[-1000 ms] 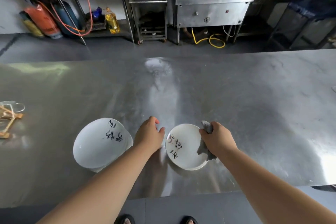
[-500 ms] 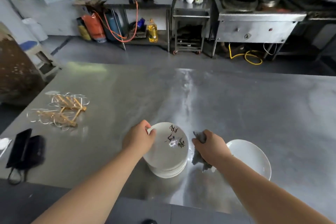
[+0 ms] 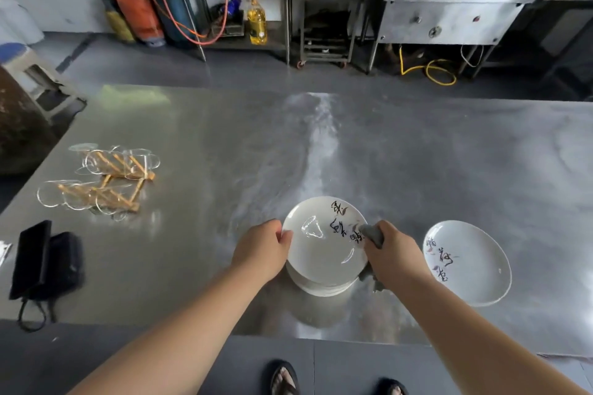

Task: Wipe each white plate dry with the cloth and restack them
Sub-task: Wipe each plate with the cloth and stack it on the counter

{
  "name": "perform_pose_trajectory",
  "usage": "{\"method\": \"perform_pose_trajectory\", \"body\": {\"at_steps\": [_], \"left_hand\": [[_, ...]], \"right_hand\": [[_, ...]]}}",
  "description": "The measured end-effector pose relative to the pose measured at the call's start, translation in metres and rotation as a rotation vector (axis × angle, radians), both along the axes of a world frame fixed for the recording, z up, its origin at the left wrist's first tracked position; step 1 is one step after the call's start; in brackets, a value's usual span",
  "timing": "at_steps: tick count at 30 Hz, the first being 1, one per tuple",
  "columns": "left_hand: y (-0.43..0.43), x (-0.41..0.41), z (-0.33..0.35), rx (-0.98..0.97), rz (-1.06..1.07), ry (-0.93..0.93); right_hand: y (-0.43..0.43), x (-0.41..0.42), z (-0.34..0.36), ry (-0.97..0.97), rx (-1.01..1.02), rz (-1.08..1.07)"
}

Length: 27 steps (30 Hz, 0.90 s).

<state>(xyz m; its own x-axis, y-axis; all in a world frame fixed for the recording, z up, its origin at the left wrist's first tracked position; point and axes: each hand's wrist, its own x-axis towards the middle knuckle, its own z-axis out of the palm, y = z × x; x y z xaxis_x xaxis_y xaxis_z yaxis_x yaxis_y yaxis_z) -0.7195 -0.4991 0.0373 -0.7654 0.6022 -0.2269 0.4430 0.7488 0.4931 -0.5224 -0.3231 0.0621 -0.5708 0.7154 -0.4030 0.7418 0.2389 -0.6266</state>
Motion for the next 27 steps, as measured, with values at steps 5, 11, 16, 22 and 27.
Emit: {"method": "perform_pose_trajectory", "body": {"at_steps": [5,11,16,22,27], "left_hand": [[0.007,0.002,0.015,0.154,0.0,-0.048],[0.024,0.004,0.064,0.62,0.089,-0.596],[0.033,0.014,0.106,0.938,0.204,-1.091],[0.046,0.034,0.145,1.078,0.146,-1.174],[0.062,0.06,0.178,1.144,0.108,-1.14]], "right_hand": [[-0.004,0.005,0.013,0.113,0.019,-0.142],[0.013,0.008,0.055,0.261,0.103,-0.212],[0.03,0.011,0.097,0.38,0.213,-0.193],[0.047,0.026,0.162,0.564,0.297,-0.306],[0.036,0.038,0.21,0.604,0.473,-0.032]]}}
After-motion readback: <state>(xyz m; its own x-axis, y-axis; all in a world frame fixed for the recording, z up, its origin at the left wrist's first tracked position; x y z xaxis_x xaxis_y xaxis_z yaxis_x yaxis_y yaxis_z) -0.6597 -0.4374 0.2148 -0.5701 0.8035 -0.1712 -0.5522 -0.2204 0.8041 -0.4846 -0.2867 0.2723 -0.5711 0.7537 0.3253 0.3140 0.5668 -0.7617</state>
